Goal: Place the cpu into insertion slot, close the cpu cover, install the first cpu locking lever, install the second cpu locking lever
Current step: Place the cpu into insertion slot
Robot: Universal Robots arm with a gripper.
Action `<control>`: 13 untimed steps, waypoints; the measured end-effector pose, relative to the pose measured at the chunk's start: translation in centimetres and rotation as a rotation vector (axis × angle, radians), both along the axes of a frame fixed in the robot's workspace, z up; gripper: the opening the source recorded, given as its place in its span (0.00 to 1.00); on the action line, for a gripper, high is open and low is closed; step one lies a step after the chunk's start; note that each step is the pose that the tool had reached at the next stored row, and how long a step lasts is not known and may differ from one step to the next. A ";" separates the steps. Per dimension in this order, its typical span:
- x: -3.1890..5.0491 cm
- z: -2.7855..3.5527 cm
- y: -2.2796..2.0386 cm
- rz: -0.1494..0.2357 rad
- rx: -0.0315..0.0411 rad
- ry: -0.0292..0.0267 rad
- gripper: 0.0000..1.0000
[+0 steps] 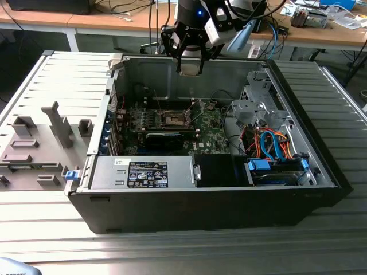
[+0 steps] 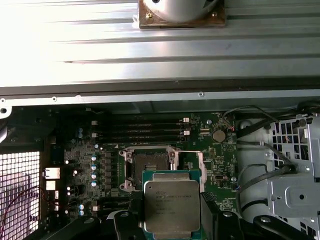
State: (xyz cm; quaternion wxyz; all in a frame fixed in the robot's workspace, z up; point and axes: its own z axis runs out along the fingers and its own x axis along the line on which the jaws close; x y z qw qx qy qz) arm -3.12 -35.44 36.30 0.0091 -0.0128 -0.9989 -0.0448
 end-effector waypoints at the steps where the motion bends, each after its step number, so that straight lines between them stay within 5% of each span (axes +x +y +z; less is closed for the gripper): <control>1: 0.00 -0.02 0.00 0.000 0.0001 0.0000 0.55; 13: -0.25 -0.25 0.00 0.000 0.0000 0.0000 0.55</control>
